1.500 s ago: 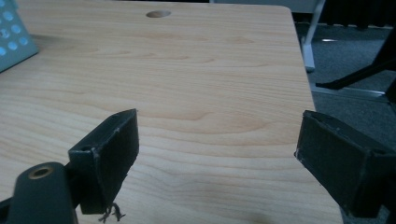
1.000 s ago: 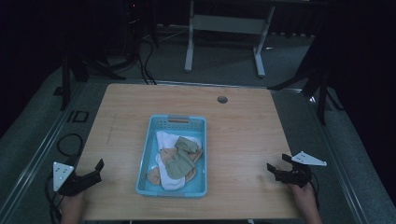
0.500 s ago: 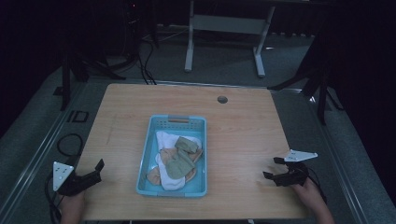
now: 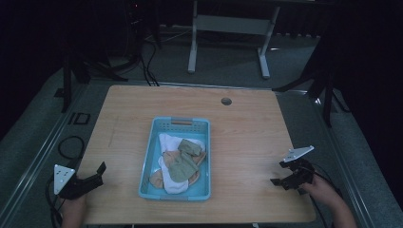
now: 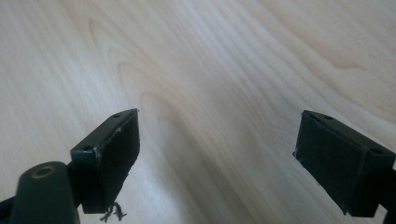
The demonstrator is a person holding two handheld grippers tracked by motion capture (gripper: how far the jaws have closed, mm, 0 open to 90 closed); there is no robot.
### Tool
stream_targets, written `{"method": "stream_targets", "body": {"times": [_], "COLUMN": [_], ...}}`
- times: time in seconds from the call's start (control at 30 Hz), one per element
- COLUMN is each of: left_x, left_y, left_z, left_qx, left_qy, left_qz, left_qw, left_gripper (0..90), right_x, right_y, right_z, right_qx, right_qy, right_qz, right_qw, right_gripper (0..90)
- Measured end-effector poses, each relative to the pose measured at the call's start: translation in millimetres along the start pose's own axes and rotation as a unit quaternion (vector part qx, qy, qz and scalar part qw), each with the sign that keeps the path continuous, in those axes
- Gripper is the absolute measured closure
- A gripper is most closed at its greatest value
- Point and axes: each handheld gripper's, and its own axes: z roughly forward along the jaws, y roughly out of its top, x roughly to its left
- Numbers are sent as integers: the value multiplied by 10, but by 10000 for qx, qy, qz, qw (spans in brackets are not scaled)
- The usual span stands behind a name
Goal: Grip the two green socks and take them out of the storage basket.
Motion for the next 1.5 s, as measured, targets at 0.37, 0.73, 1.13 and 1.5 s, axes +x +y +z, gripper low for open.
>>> {"method": "stream_targets", "body": {"times": [0.37,0.73,1.13,1.5], "left_x": [0,2,3,-2], "left_y": [0,1,1,1], "left_z": [0,0,0,3], "left_qx": [6,12,19,15], "left_qy": [-18,-32,-42,-45], "left_qz": [3,3,-1,11], "left_qw": [10000,10000,10000,10000], "left_gripper": [0,0,0,0], "right_x": [57,135,196,317], "right_y": [169,273,374,568], "right_z": [-12,34,87,102], "right_qx": [958,1472,1613,1455], "right_qy": [139,97,56,331], "right_qz": [-405,-609,-641,-767], "right_qw": [9945,9872,9848,9858], "right_gripper": [136,117,127,115]}}
